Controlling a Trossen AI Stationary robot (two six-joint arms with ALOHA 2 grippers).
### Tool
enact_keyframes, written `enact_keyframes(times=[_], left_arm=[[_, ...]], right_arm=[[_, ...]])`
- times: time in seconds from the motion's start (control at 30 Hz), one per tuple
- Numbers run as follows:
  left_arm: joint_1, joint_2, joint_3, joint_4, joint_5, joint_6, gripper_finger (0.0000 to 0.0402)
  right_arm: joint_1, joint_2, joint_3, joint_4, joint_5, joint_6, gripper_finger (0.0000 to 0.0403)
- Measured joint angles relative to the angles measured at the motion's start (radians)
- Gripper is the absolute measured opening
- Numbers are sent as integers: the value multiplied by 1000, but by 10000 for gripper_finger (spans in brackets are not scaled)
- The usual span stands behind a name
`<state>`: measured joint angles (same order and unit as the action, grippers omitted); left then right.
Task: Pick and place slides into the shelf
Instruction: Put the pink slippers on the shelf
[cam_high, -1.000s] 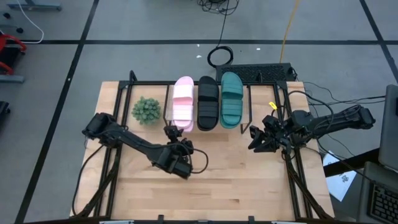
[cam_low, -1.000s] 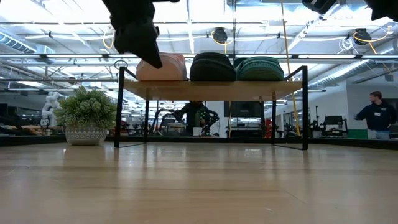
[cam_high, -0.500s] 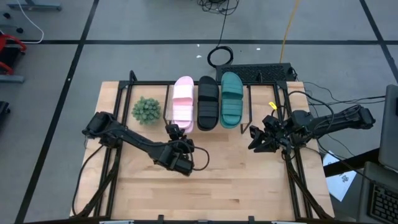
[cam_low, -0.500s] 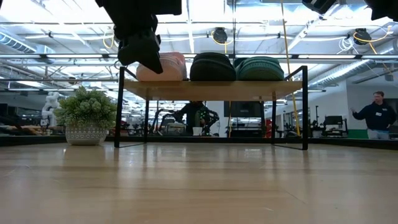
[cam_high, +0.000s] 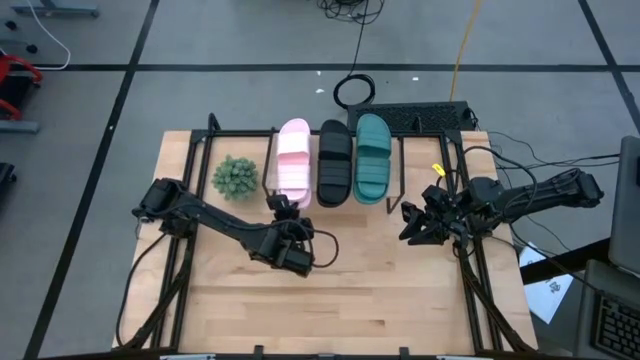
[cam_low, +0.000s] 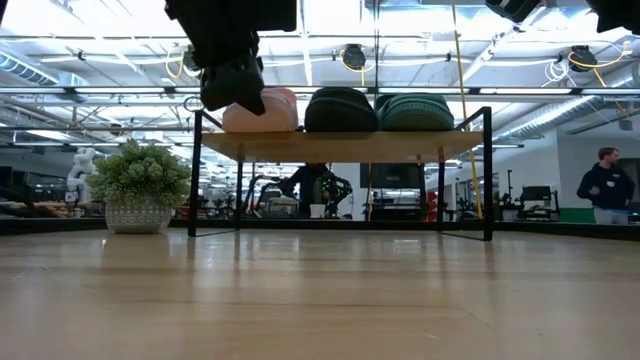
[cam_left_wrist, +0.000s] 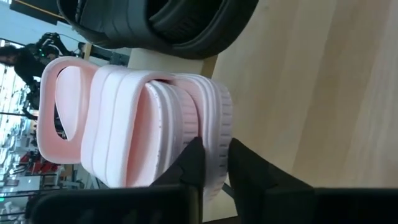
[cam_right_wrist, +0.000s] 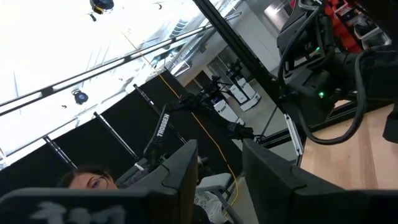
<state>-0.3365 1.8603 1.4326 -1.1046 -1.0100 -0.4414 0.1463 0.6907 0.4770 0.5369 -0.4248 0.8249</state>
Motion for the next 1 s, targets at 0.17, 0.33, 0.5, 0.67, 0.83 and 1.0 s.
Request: enact_keyframes(times=[0.17,0.33,0.5,0.67,0.83,1.0], left_arm=[[-9,0,0,-1,-13,15,22],[-11,0,0,-2,-24,33,21],[-11,0,0,-2,-29,64,9],[-12,0,0,-6,-63,100,7],[-13,1,8,-61,-69,102,7],[-13,2,11,-81,-83,101,7]], right_arm=[[0,0,0,0,0,-2,118],[0,0,0,0,0,-3,118],[0,0,0,0,0,-2,118],[0,0,0,0,0,-3,118],[0,0,0,0,0,-3,118],[0,0,0,0,0,-7,118]])
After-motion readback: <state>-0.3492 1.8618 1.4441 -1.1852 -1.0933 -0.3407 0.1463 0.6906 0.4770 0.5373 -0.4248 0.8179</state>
